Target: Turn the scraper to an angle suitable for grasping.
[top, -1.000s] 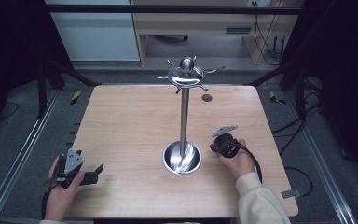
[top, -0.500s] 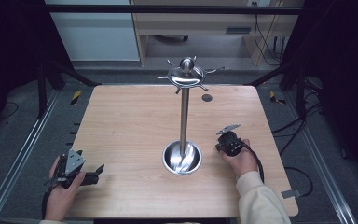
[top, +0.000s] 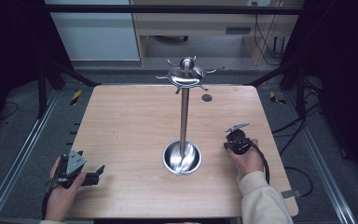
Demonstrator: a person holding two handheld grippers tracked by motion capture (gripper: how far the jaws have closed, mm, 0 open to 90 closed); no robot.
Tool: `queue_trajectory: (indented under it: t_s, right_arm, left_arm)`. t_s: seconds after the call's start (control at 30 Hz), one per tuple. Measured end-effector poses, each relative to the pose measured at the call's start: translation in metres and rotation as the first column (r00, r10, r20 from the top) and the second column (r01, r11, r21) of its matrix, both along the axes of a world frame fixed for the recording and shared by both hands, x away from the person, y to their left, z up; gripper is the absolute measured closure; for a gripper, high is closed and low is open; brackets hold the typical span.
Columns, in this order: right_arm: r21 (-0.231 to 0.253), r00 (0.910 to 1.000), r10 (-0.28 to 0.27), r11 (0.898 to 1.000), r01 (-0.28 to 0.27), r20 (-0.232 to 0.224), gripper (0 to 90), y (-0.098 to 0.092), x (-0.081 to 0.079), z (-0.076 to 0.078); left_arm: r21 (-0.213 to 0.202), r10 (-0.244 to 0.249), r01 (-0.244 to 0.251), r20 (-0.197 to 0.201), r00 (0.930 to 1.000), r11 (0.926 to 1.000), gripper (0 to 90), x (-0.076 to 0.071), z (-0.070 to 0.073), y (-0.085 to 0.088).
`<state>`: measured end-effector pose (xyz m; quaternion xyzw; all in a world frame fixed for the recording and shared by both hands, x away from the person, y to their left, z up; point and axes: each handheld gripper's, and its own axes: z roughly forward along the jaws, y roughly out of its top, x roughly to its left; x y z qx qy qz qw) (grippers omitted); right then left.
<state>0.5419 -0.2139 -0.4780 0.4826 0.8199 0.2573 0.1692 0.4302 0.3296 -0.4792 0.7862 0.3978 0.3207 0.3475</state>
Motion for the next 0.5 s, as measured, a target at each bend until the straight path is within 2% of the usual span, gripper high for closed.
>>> queue_trajectory:
  t_s: [0.07,0.1,0.2,0.23,0.27,0.37,0.43,0.47,0.5]
  right_arm:
    - [-0.015,0.9999,-0.01,1.0,0.011,0.006,84.6,0.002,-0.001,0.008]
    - [-0.03,0.9999,-0.017,0.999,0.017,0.0,83.5,0.002,-0.002,0.012]
    - [-0.037,0.9963,-0.073,0.997,0.072,-0.045,73.5,-0.002,0.0,0.024]
    - [-0.037,0.9963,-0.073,0.997,0.072,-0.045,73.5,-0.002,0.0,0.024]
    - [-0.045,0.9934,-0.088,0.995,0.085,-0.074,70.8,-0.003,0.002,0.027]
    - [-0.116,0.9807,-0.116,0.988,0.098,-0.157,66.5,-0.003,0.011,0.031]
    - [-0.126,0.9723,-0.133,0.986,0.11,-0.192,65.3,0.0,0.016,0.031]
    - [-0.126,0.9723,-0.133,0.986,0.11,-0.192,65.3,0.0,0.016,0.031]
    - [-0.14,0.964,-0.148,0.983,0.119,-0.221,64.5,0.002,0.021,0.029]
  left_arm:
    - [0.0,0.0,0.0,-0.008,1.0,1.0,3.0,-0.003,-0.003,-0.002]
    - [0.013,-0.007,0.007,-0.012,0.9999,0.9999,2.9,-0.004,-0.002,-0.002]
    - [0.007,-0.013,0.013,-0.001,0.9999,0.9999,2.9,-0.007,-0.001,-0.004]
    - [0.004,-0.015,0.015,0.006,0.9999,0.9999,2.9,-0.008,0.0,-0.004]
    - [0.003,-0.016,0.016,0.011,0.9998,0.9999,2.9,-0.008,0.001,-0.004]
    - [0.009,-0.022,0.022,0.011,0.9997,0.9997,2.9,-0.008,0.002,-0.005]
    - [0.012,-0.025,0.025,0.011,0.9996,0.9996,2.9,-0.008,0.002,-0.005]
    - [0.012,-0.025,0.025,0.011,0.9996,0.9996,2.9,-0.008,0.002,-0.005]
    - [0.009,-0.028,0.028,0.012,0.9995,0.9996,2.9,-0.008,0.002,-0.005]
